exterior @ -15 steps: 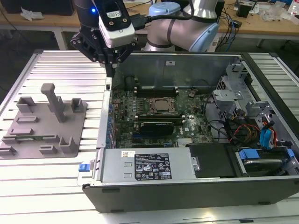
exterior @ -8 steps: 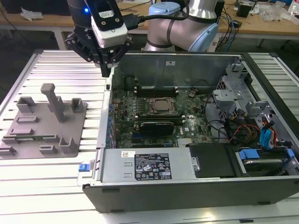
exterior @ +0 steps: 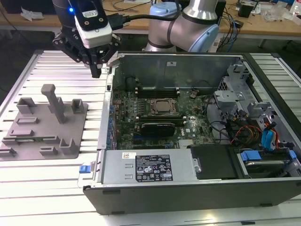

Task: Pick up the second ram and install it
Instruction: 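Reach for the second ram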

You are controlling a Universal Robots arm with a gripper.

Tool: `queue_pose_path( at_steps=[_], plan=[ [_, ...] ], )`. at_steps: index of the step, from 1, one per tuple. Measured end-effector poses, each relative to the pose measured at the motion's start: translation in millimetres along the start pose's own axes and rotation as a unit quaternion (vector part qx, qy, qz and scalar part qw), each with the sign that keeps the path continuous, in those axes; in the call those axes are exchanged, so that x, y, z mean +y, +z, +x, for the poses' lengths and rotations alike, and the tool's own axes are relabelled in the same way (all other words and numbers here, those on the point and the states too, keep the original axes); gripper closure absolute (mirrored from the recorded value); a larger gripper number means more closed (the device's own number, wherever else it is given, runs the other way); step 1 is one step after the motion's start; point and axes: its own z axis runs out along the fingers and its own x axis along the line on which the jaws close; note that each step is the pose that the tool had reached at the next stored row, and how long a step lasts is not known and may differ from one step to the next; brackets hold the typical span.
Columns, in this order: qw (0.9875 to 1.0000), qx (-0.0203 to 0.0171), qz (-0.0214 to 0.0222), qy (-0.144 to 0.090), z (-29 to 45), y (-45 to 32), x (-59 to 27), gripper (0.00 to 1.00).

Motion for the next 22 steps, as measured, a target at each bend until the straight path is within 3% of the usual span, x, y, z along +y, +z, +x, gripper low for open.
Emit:
queue_pose_path(
  at_steps=[8,22],
  plan=[
    [1.0,-0.0001,0.0,0.0,24.4,-0.7,-1.8,0.92],
    [1.0,-0.0001,0.0,0.0,55.7,-1.5,-4.1,0.92]
  ],
)
